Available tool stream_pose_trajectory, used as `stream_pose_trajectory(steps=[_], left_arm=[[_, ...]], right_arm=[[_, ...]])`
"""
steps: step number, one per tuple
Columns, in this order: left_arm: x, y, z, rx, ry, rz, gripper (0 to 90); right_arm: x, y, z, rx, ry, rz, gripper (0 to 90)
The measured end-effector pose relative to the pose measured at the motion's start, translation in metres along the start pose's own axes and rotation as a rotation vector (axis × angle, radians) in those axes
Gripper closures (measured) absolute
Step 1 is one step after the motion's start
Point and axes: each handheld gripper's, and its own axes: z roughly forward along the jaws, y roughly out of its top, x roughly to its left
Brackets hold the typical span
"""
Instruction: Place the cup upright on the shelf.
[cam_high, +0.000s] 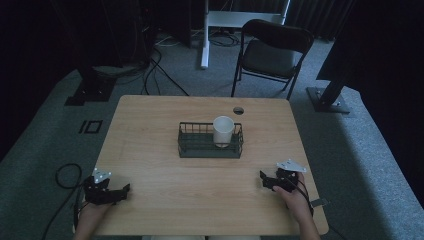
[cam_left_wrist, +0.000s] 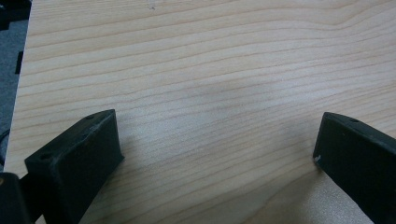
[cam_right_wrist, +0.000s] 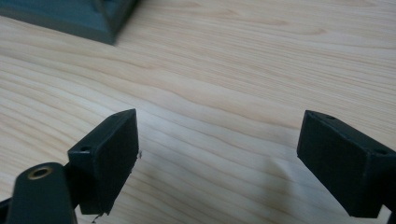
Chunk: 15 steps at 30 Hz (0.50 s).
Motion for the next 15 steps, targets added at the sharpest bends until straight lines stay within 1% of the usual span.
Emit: stream_pose_trajectory(steps=[1,3,5,9,11,15], left_arm=[[0.0000,0.0000,0.0000,0.000,0.000,0.000,0.9],[0.0000,0.0000,0.0000,0.000,0.000,-0.001,0.9],[0.0000,0.0000,0.0000,0.000,0.000,0.000,1.0],[0.0000,0.0000,0.0000,0.000,0.000,0.000,0.9],[0.0000,0.0000,0.0000,0.000,0.000,0.000,0.9],[0.0000,0.0000,0.0000,0.000,0.000,0.000,0.9]], right_arm=[[-0.0010,-0.0006,-0.0003,0.011,-0.009,-0.004,12.6],[-0.0032,-0.0015,-0.0008,0.022,-0.017,0.012,12.6],[-0.0039,-0.0023,-0.0010,0.038,-0.025,0.014,12.6],[-0.0033,-0.0037,-0.0003,0.087,-0.045,0.027,12.6],[-0.0043,-0.0042,-0.0002,0.096,-0.039,0.061,12.2],[-0.0042,-0.0049,-0.0010,0.097,-0.039,0.068,12.3]])
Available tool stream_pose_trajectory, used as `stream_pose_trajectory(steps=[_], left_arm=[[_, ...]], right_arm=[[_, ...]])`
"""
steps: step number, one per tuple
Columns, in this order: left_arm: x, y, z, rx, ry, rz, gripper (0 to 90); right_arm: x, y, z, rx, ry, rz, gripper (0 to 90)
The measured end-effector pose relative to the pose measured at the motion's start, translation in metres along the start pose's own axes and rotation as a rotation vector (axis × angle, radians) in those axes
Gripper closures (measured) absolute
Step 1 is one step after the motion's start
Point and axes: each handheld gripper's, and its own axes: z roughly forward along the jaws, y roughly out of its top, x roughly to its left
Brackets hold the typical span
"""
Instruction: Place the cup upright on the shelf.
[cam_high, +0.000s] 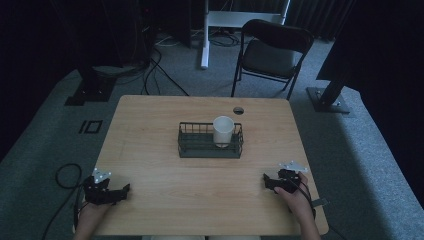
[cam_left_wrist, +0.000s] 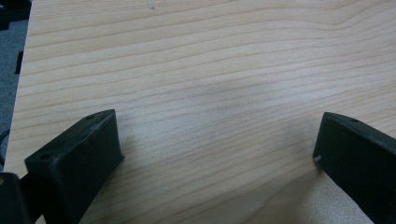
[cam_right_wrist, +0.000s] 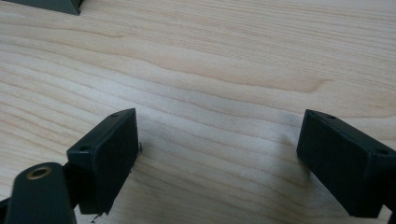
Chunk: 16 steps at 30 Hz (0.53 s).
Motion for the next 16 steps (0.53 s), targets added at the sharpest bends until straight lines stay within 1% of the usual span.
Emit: stream_pose_trajectory(steps=[5,16], left_arm=[[0.0000,0.0000,0.0000,0.000,0.000,0.000,0.9],[0.0000,0.0001,0.0000,0.000,0.000,0.001,0.9]], right_arm=[[0.0012,-0.0003,-0.0002,0.000,-0.009,0.011,12.3],[0.0012,0.0000,0.0000,0.001,-0.008,0.010,11.9]])
